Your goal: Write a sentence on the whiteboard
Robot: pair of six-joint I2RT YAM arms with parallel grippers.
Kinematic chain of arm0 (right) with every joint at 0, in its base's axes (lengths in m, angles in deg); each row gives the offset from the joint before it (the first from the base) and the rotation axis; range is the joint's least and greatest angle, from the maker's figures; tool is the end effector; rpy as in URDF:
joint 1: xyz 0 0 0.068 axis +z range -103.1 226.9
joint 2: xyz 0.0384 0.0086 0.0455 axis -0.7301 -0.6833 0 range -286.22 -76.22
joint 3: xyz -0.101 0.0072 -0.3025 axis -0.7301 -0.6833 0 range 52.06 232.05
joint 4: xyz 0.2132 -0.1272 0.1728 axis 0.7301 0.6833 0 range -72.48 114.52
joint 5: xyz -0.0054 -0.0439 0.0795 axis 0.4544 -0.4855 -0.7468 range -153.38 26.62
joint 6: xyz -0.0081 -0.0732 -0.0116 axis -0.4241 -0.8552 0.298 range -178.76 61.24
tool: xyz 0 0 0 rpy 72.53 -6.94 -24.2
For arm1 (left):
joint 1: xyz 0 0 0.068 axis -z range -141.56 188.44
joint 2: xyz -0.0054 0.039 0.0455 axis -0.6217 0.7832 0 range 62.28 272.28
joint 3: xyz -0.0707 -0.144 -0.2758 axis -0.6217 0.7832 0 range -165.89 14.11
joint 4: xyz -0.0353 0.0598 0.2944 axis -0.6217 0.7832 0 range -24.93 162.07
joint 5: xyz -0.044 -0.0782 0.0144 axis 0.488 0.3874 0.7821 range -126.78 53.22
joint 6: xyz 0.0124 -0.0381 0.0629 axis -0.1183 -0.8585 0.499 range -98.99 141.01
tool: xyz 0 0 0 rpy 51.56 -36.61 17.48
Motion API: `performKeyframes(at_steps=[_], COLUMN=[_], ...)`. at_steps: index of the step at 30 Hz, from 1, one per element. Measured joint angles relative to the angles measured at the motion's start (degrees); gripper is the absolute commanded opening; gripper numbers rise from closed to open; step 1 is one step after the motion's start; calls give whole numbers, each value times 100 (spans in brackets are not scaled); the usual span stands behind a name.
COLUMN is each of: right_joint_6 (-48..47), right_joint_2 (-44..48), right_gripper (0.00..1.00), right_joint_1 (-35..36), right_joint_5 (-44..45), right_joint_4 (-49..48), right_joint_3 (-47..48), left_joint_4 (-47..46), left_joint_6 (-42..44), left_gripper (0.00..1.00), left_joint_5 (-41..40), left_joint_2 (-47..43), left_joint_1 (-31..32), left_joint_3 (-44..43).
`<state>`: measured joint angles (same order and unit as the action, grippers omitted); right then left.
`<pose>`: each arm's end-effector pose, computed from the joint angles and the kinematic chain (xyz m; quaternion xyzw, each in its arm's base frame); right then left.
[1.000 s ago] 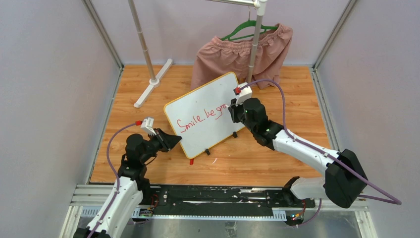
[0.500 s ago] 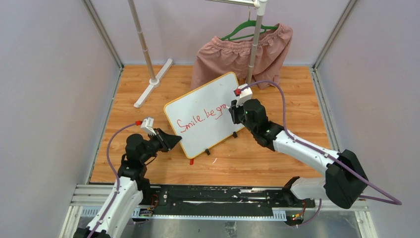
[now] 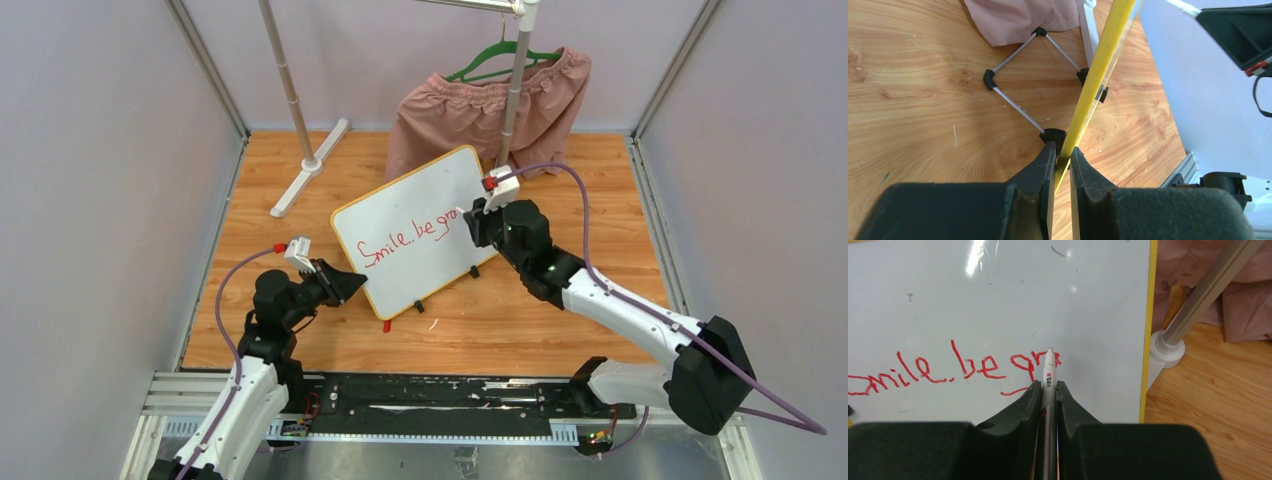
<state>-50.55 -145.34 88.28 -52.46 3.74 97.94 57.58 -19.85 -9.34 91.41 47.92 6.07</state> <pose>0.2565 0.2101 0.3236 -0.1579 0.7454 0.2039 0.6146 0.1574 -0.0556 0.1869 -0.0653 0.7747 -0.4242 0.4644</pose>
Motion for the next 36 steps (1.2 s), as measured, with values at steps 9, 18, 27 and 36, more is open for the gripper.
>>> performKeyframes(at_steps=[9, 18, 27, 36], right_joint_6=[17, -17, -31, -50], right_joint_2=[407, 553, 568, 417], right_gripper=[0, 0, 0, 0], right_joint_1=[-28, -31, -31, -31], right_joint_5=[-153, -149, -190, -289], right_joint_4=[-251, -258, -258, -258], right_joint_3=[2, -199, -387, -389], left_joint_4=[0, 0, 0, 0], left_joint_6=[0, 0, 0, 0], left_gripper=[0, 0, 0, 0], left_joint_5=[0, 0, 0, -2], left_joint_2=[0, 0, 0, 0], left_joint_1=[0, 2, 4, 11], left_joint_3=[0, 0, 0, 0])
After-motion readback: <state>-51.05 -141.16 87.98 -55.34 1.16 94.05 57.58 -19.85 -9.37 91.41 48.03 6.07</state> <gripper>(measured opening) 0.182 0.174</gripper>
